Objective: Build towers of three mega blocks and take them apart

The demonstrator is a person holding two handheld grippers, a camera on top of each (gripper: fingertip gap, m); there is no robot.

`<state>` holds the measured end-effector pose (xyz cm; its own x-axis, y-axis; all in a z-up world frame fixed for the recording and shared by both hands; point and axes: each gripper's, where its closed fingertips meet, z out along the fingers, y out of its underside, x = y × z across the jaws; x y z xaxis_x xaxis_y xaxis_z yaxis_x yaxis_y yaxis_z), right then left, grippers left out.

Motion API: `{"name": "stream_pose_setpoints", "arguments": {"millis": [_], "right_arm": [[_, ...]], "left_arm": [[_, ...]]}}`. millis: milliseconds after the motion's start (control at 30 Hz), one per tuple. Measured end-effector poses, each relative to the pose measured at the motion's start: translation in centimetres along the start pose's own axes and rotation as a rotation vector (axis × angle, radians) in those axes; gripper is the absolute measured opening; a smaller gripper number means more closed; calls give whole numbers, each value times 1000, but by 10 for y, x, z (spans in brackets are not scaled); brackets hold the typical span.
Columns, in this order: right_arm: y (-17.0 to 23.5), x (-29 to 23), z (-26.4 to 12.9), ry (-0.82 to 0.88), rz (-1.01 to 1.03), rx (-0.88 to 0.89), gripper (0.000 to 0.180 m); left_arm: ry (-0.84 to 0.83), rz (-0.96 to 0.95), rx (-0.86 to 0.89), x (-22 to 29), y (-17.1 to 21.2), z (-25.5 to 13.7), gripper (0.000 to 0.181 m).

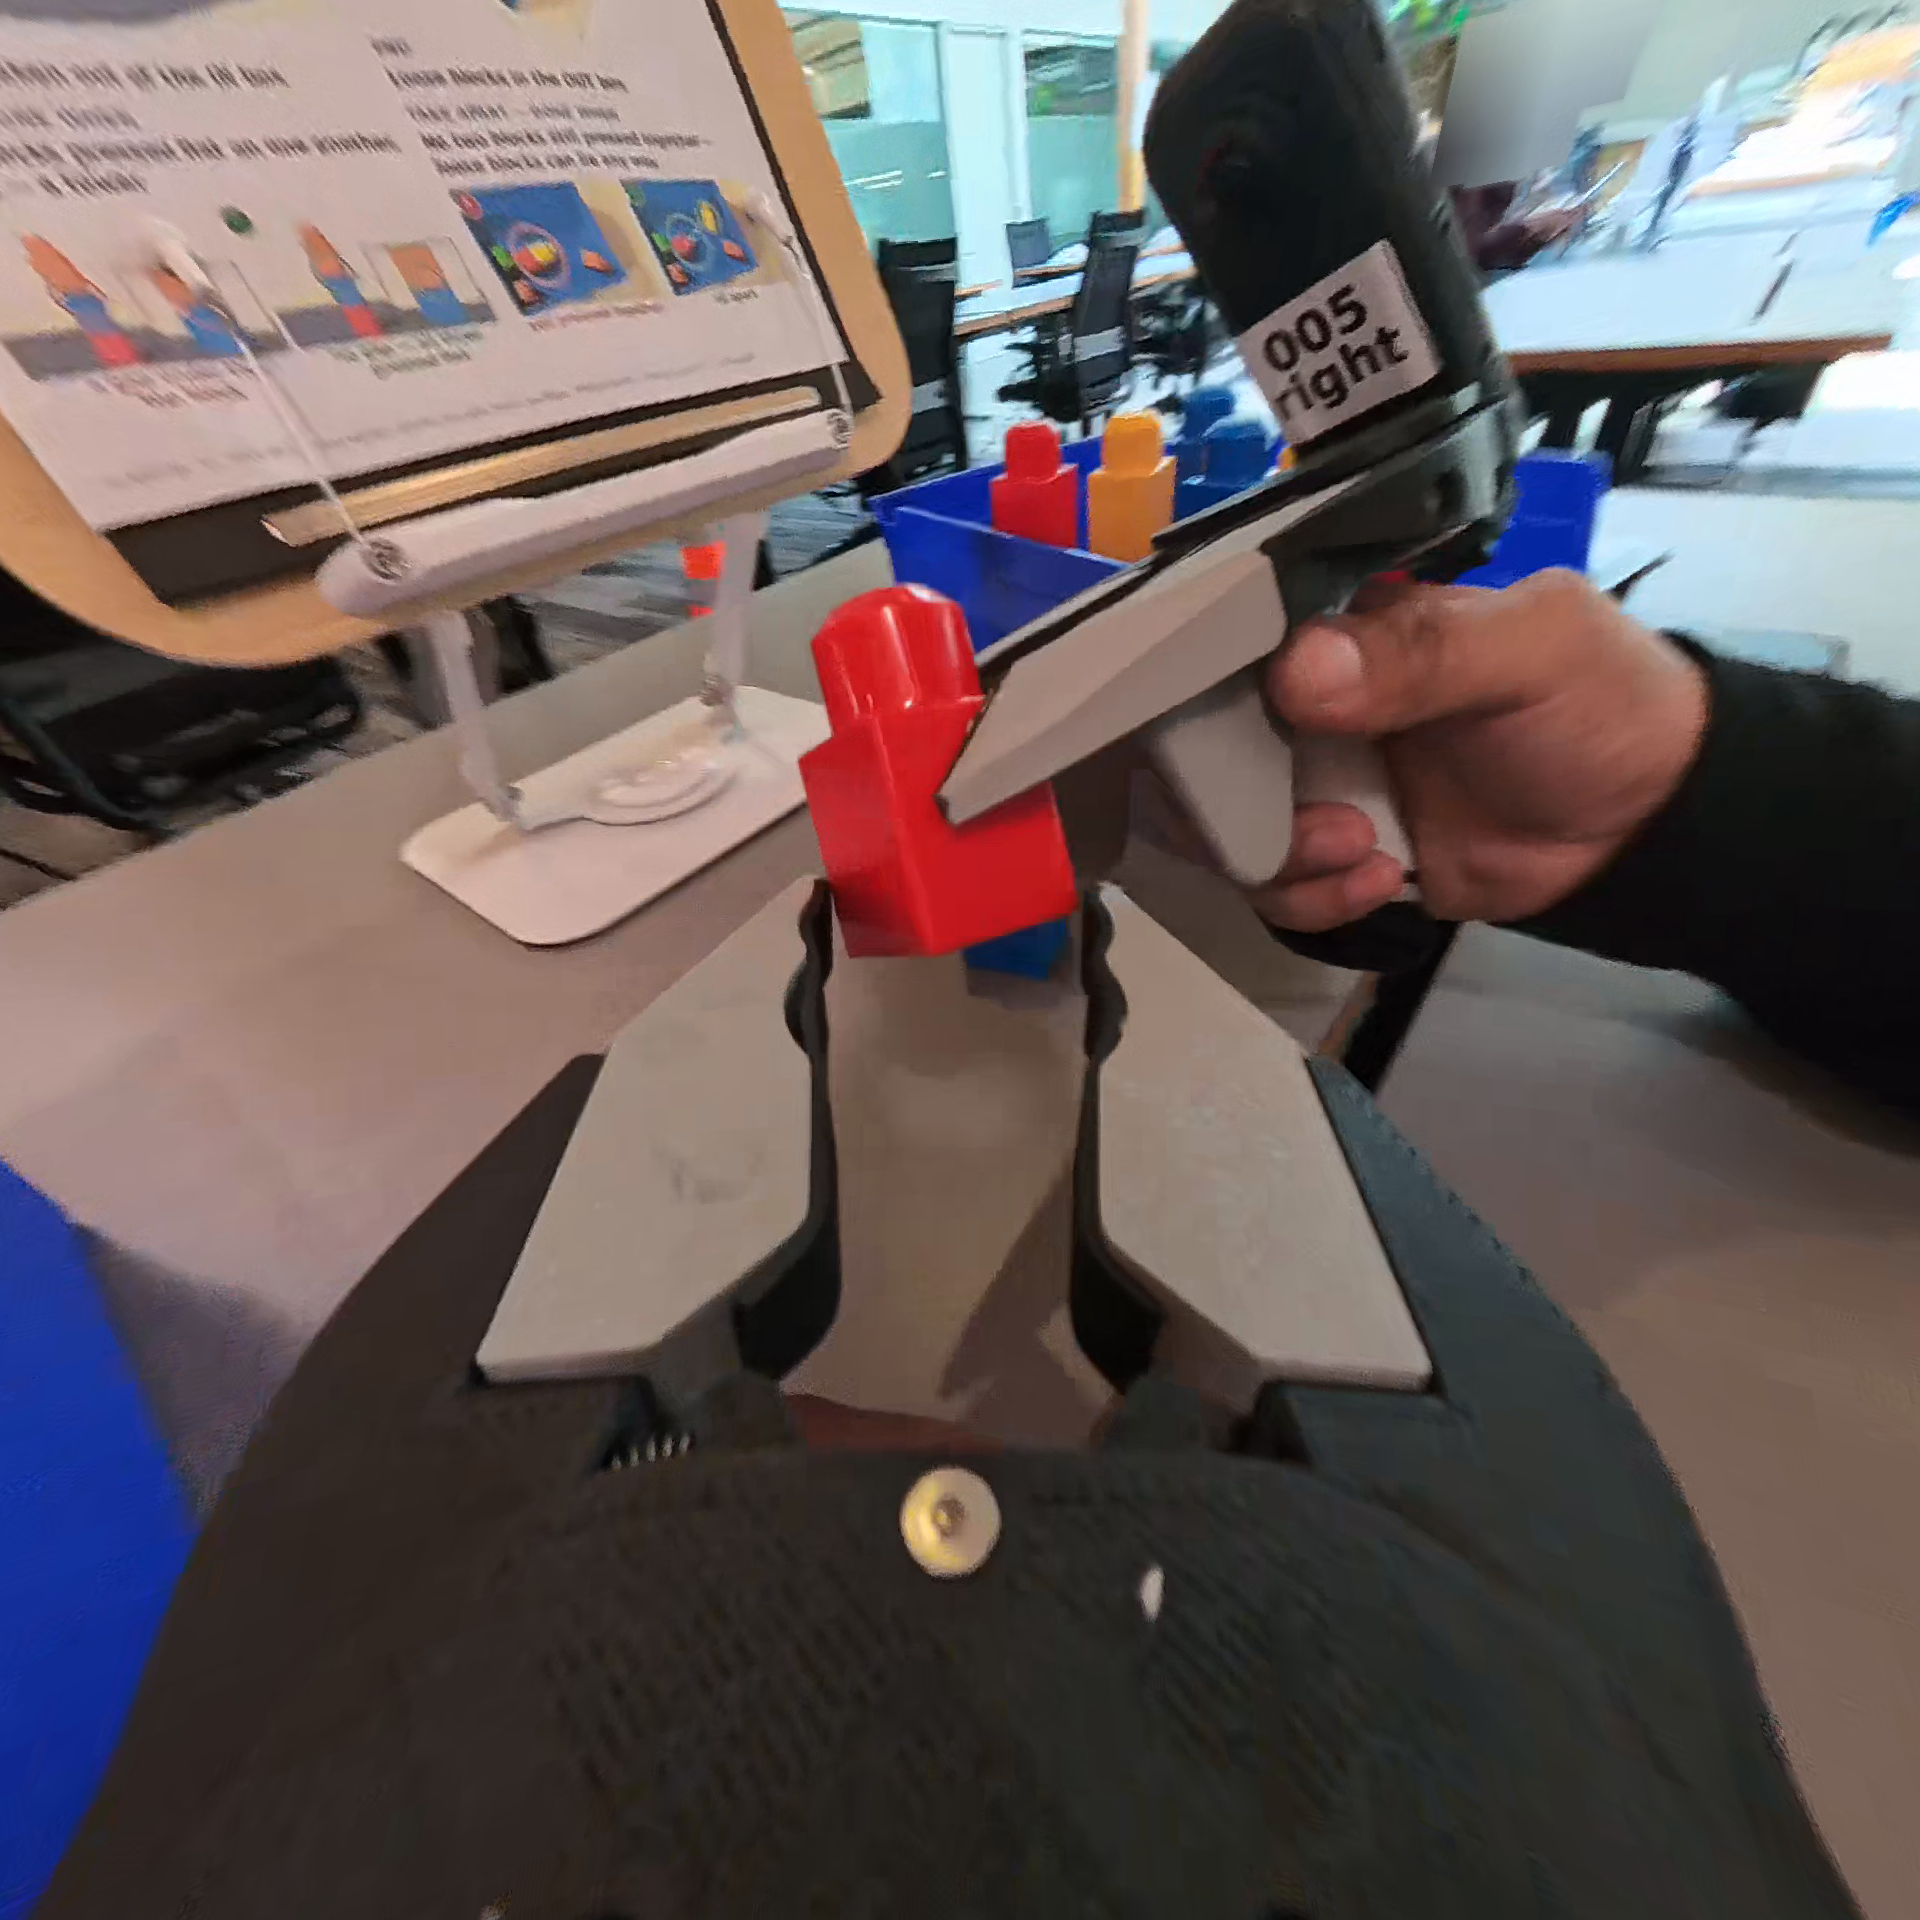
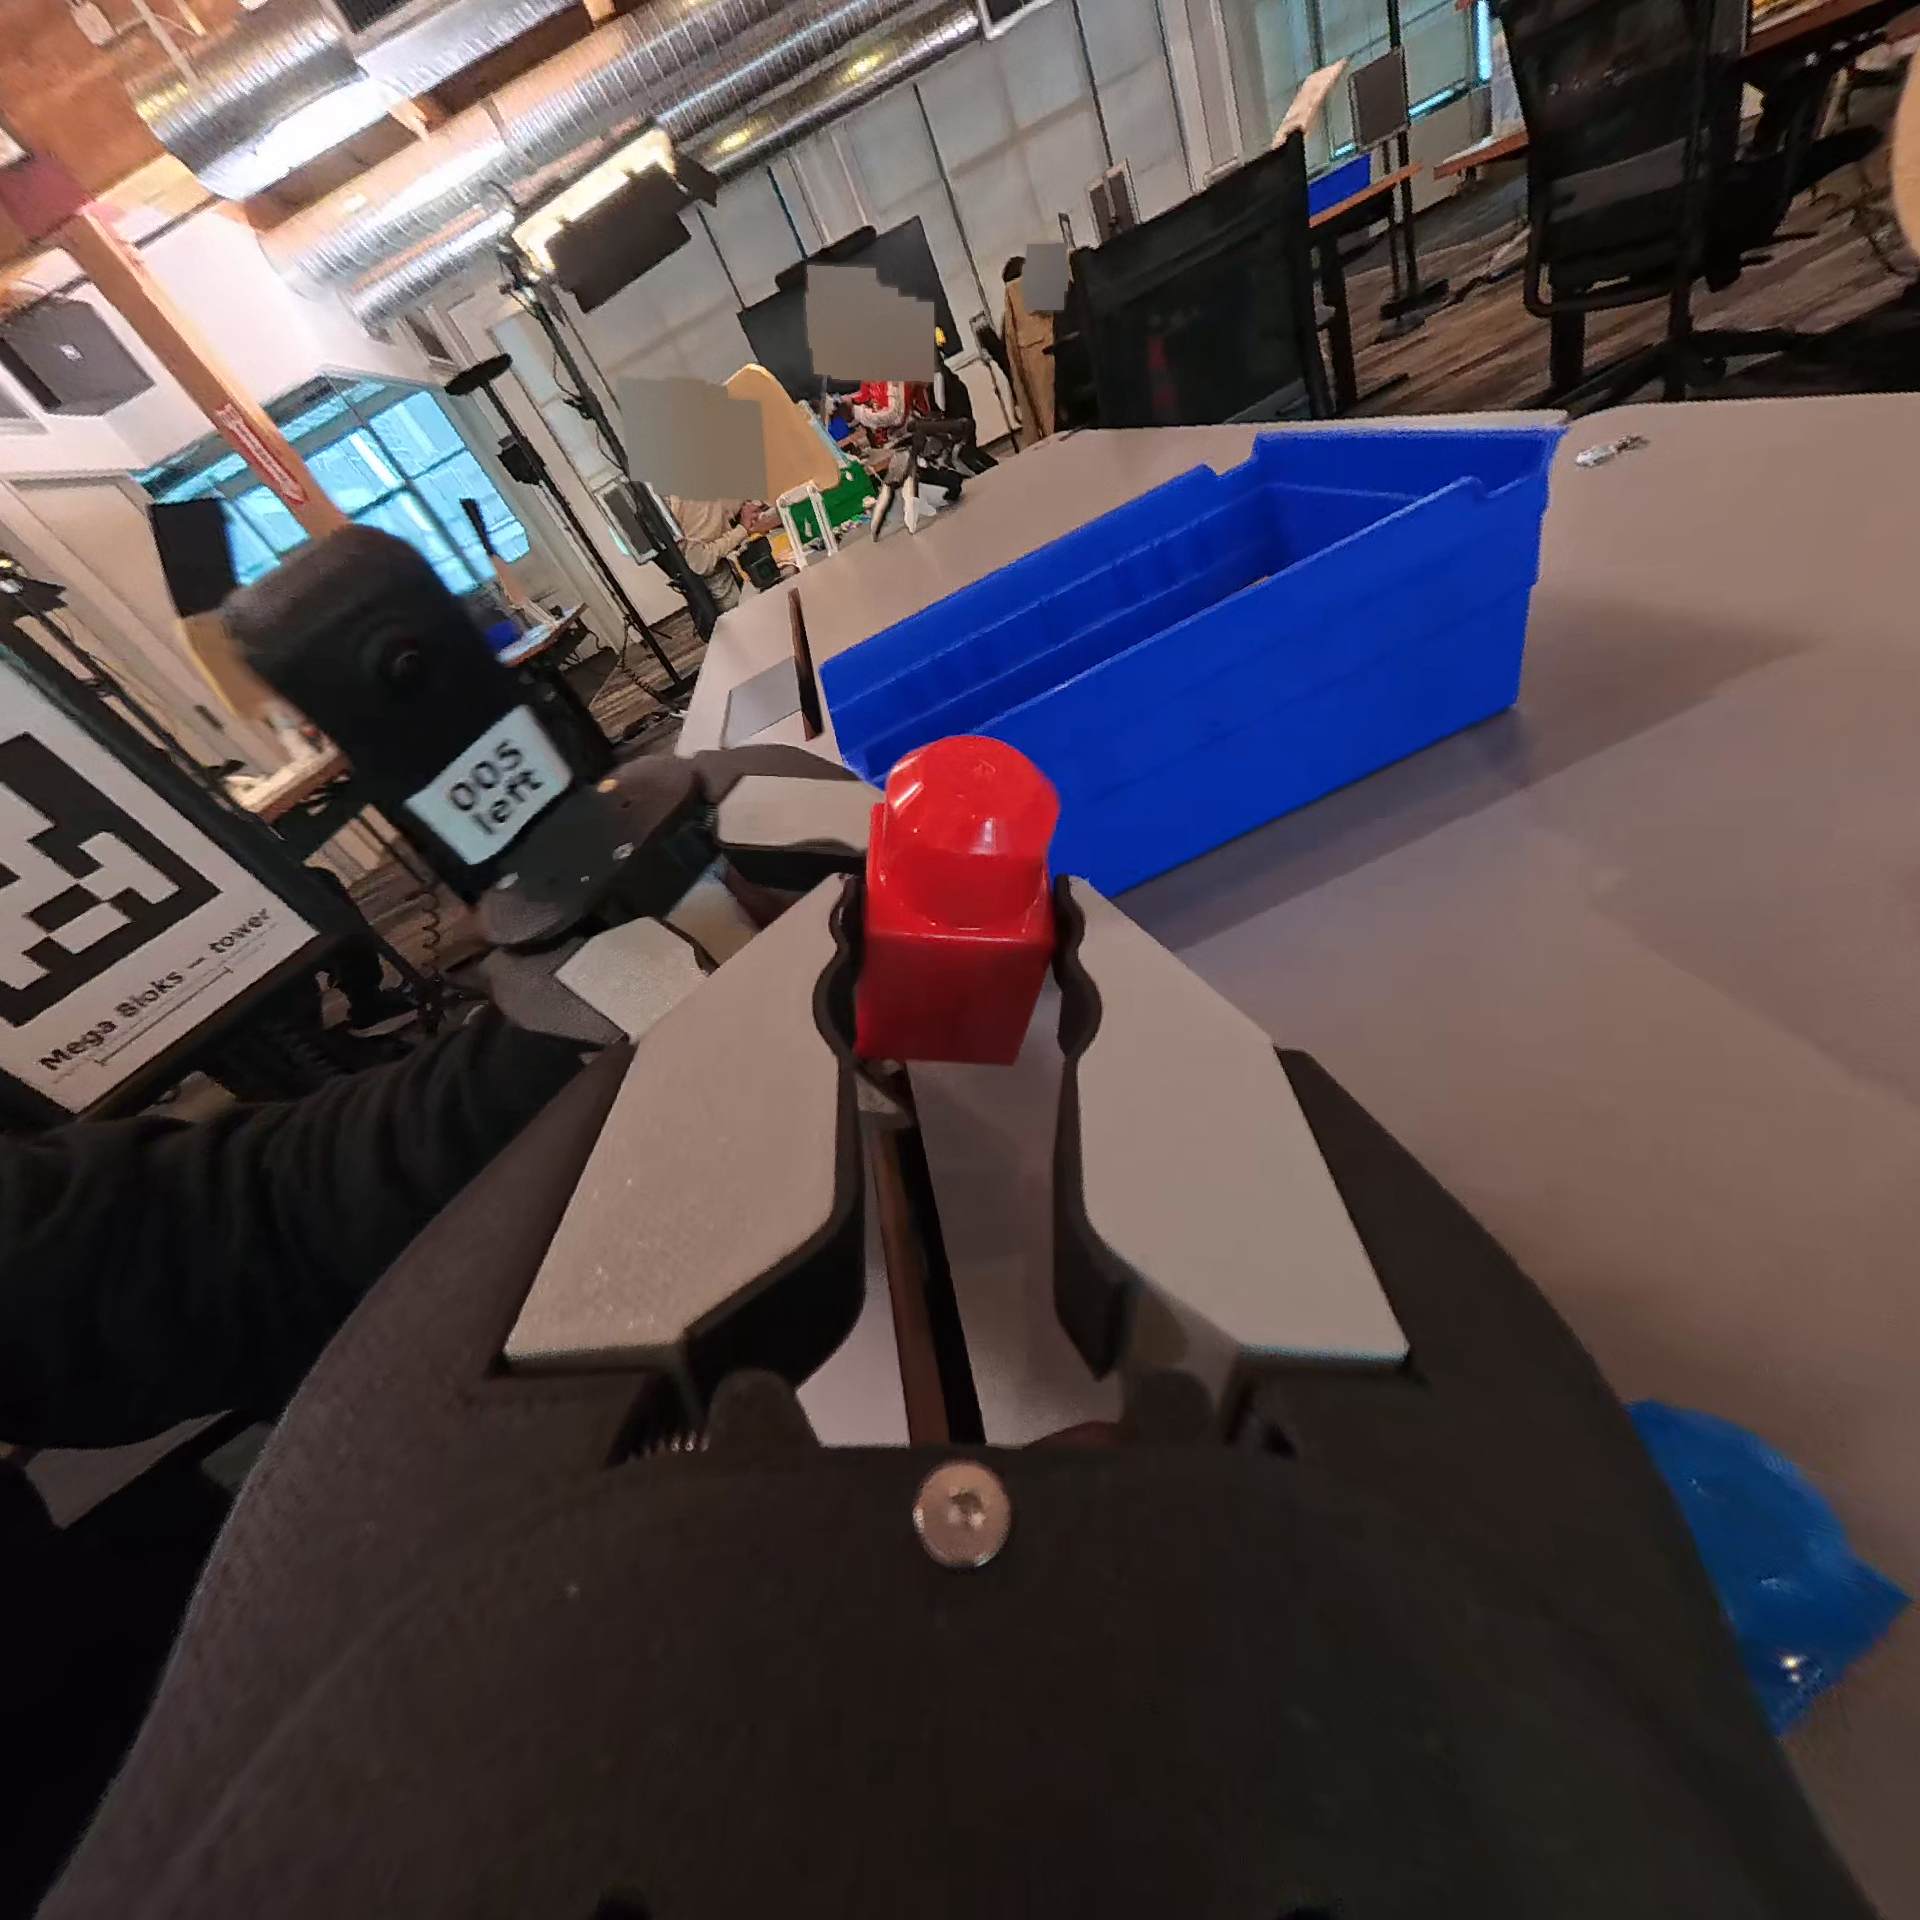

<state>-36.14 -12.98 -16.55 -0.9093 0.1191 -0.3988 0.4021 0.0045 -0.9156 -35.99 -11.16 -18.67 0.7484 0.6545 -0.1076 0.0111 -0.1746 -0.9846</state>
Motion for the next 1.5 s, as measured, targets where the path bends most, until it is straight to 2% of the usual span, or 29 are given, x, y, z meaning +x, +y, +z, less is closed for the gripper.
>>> {"name": "stream_pose_setpoints", "arguments": {"millis": [167,300,433,733,1000,1067,1133,1367,1500], "right_arm": [[-4,-14,-7,-87,-38,4,34],[4,-24,-4,-134,-70,-40,34],[6,-31,-2,-176,-80,-46,34],[9,-38,-3,-235,-59,-55,34],[3,-26,-4,-163,-41,-20,39],[1,-20,-6,-134,-22,-4,44],[-2,-14,-6,-105,3,15,45],[-4,3,0,24,35,41,70],[4,4,10,52,47,13,76]], "left_arm": [[255,-279,60,16,-11,-9,48],[331,-364,94,18,-17,-15,46],[405,-385,46,28,-10,-14,41],[486,-402,64,34,-16,-21,36],[361,-334,52,21,-10,-15,36],[271,-305,65,8,-10,-12,36],[165,-250,76,-5,-10,-12,35],[-104,22,21,-22,-3,-7,36],[-161,97,-32,-21,5,0,36]]}}
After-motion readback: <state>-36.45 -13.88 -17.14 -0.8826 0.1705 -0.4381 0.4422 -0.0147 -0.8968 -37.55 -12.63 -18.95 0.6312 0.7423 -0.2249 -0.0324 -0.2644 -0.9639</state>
